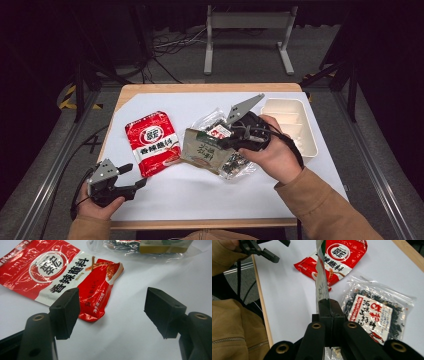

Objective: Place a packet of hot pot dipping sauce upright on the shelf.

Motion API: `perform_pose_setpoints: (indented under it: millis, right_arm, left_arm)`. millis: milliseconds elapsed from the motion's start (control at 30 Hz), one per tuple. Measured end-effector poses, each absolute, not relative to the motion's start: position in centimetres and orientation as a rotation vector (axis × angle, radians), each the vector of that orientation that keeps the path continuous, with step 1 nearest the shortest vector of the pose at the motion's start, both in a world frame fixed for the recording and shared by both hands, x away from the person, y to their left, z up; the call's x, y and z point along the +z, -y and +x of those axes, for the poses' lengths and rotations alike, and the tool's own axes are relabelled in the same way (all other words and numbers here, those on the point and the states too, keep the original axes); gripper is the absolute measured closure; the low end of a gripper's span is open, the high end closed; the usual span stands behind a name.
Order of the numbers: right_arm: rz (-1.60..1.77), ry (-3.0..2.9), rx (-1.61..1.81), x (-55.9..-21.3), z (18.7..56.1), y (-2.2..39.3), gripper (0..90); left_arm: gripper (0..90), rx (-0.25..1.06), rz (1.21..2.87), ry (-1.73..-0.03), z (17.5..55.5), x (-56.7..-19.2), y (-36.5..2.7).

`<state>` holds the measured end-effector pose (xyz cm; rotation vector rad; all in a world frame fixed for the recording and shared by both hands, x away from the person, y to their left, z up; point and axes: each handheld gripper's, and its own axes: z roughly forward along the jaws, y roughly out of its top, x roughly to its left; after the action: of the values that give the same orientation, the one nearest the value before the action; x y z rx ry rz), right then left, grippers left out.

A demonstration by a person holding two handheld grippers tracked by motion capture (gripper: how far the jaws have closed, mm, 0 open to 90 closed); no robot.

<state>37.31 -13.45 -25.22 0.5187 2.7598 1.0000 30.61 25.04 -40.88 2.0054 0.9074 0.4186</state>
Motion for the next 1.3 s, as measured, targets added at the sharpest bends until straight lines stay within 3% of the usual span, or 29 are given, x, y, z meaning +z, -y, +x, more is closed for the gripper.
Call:
perform_pose_setpoints:
  millis: [1300]
  right_arm:
    - [0.608, -2.602, 0.895, -21.2, 42.3, 21.8, 90.0]
  left_arm:
    - [29.5, 0.417, 1.99, -0.938, 30.8, -41.0, -25.4]
